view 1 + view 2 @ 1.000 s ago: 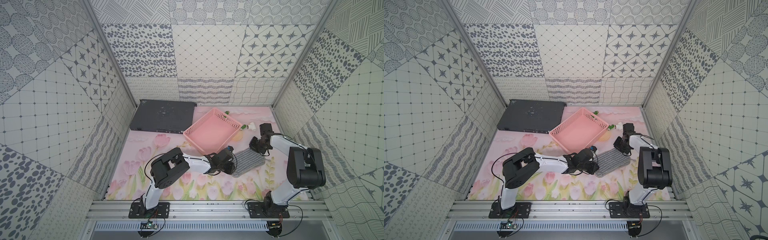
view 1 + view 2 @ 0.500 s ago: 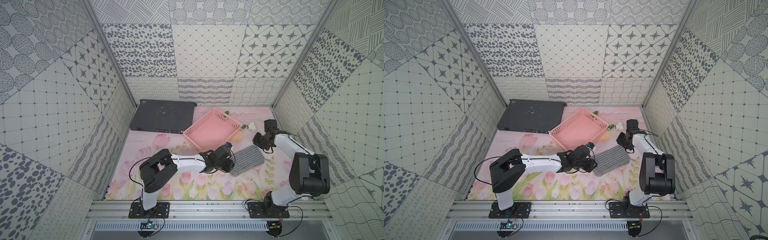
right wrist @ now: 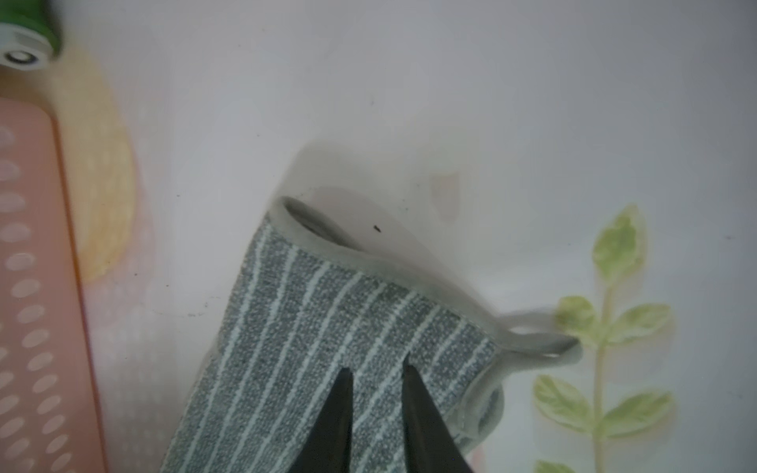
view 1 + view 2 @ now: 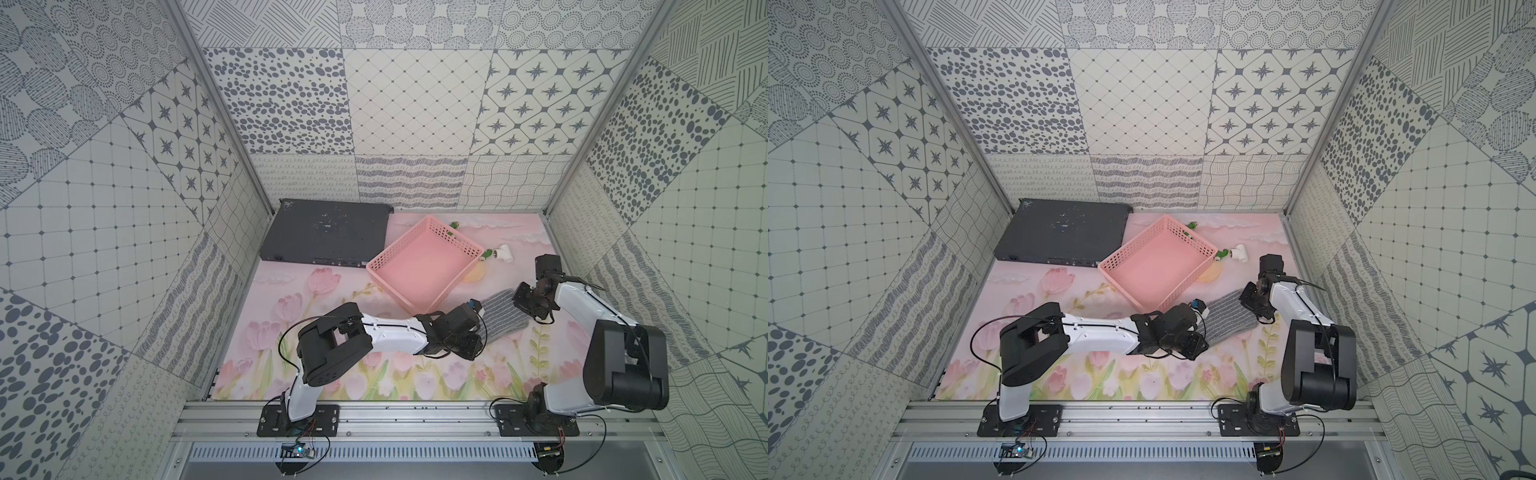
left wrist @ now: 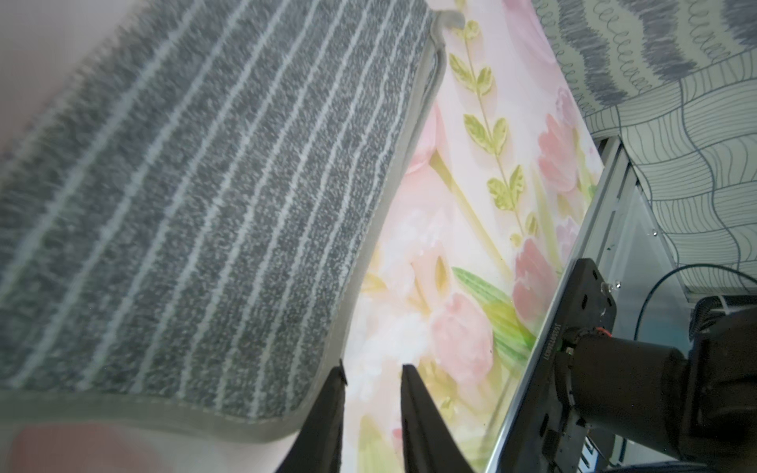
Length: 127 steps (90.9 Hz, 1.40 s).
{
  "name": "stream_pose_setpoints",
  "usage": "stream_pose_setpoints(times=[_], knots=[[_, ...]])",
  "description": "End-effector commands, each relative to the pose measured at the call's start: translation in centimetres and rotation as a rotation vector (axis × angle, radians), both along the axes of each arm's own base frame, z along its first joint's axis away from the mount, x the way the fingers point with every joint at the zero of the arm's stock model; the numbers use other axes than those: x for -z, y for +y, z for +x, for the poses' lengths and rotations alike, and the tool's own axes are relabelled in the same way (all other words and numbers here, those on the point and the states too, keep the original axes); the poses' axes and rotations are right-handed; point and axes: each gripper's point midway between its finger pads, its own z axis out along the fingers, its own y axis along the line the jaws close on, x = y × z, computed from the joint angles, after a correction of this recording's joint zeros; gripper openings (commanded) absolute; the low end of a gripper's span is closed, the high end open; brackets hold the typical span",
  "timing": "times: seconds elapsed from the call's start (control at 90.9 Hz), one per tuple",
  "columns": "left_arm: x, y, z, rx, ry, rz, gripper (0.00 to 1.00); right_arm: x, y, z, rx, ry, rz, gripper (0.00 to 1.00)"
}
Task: Fold the square dishcloth
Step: Smooth out the cleaning item at the center of the board.
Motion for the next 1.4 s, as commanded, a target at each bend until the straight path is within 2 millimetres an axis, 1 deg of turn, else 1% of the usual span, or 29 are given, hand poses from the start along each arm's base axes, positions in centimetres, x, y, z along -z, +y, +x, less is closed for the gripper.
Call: stream_pose_setpoints(times=[0.0, 0.099, 0.187, 0.341, 0.473, 0.528, 0.649, 0.726, 0.913, 0.979, 1.056, 1.155, 1.232, 1.387], knots=[[2.2, 0.1, -1.4, 0.009, 0.074, 0.029, 0.25, 1.4, -0.5, -0.6, 0.004, 0.038, -0.014, 0.22], [3.5, 1.3, -1.4, -0.02, 0.089, 0.067, 0.24, 2.0, -0.4, -0.9, 0.007, 0.05, -0.007, 0.22], [4.3, 3.0, -1.1, -0.062, 0.096, 0.099, 0.23, 2.4, -0.6, -1.3, 0.014, 0.062, -0.015, 0.22], [5.1, 5.8, 0.0, -0.138, 0.109, 0.137, 0.23, 3.2, -0.3, -2.1, 0.021, 0.082, 0.004, 0.22], [5.0, 7.3, 0.7, -0.184, 0.102, 0.163, 0.23, 3.1, 0.5, -2.6, 0.023, 0.065, 0.043, 0.21], [4.8, 8.1, 1.0, -0.213, 0.086, 0.185, 0.23, 2.7, 0.8, -2.8, 0.026, 0.049, 0.054, 0.21], [4.6, 10.4, 1.8, -0.312, 0.064, 0.245, 0.23, 1.7, 1.5, -3.2, 0.029, 0.008, 0.073, 0.22], [3.9, 11.1, 2.2, -0.364, 0.059, 0.251, 0.24, 1.1, 1.5, -3.4, 0.033, -0.021, 0.069, 0.23], [0.3, 11.5, 2.5, -0.484, 0.065, 0.185, 0.33, -1.1, 0.9, -2.7, 0.036, -0.091, 0.029, 0.26], [-0.5, 11.6, 2.7, -0.542, 0.082, 0.164, 0.41, -1.7, 0.6, -2.5, 0.035, -0.112, 0.012, 0.28], [-1.1, 11.1, 2.8, -0.587, 0.104, 0.133, 0.42, -2.2, 0.3, -2.3, 0.036, -0.128, -0.012, 0.28], [-1.2, 10.4, 2.8, -0.632, 0.105, 0.159, 0.46, -2.6, 0.0, -2.0, 0.032, -0.139, -0.026, 0.29], [-1.1, 9.7, 3.0, -0.654, 0.1, 0.194, 0.46, -2.9, -0.1, -1.8, 0.026, -0.144, -0.034, 0.29], [-0.8, 9.1, 3.4, -0.708, 0.082, 0.256, 0.46, -3.1, -0.1, -1.7, 0.016, -0.152, -0.037, 0.29]])
